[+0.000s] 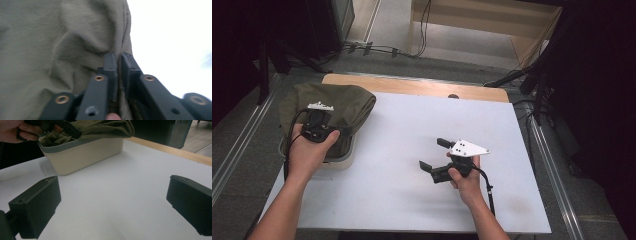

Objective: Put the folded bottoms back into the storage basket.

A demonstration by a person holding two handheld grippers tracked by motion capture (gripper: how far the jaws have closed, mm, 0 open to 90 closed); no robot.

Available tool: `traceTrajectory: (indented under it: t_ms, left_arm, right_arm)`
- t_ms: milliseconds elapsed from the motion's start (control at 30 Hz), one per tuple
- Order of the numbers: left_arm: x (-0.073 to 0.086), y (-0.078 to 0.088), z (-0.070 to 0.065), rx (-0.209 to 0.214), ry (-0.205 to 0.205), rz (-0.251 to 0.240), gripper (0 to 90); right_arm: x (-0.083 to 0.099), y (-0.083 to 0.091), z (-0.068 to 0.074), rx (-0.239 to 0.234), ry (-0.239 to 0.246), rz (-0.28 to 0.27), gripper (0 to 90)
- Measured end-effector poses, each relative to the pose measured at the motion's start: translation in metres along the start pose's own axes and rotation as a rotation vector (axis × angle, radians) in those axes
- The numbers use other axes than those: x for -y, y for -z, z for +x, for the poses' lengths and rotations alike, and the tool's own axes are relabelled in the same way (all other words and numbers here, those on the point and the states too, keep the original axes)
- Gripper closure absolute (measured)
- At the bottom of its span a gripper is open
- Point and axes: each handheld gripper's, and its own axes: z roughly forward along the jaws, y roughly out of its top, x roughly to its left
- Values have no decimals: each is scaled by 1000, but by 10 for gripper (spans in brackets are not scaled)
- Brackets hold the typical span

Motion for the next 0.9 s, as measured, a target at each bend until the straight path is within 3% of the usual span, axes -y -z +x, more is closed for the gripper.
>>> traceTrajectory:
  t_ms: [300, 433, 533, 633, 733, 800, 900]
  left_arm:
    - [-5, -15, 0, -14, 3, 98, 875]
    - [-7, -24, 5, -18, -1, 187, 875]
    - [-9, -25, 7, -15, 9, 200, 856]
    - [-10, -20, 8, -47, 52, 161, 695]
    - [-15, -9, 9, -50, 81, 61, 526]
    - [-18, -6, 8, -47, 72, 23, 404]
    - [-25, -7, 5, -27, 42, 8, 240]
  right_arm:
    - [6, 11, -3, 13, 1, -2, 0]
    - [9, 15, -4, 18, -2, -6, 0]
    - [12, 18, -3, 21, -2, -7, 0]
    - [14, 22, -5, 26, -8, -8, 0]
    - [15, 24, -6, 29, -8, -7, 0]
    - [16, 26, -8, 31, -4, -8, 0]
    - [18, 28, -9, 37, -14, -7, 0]
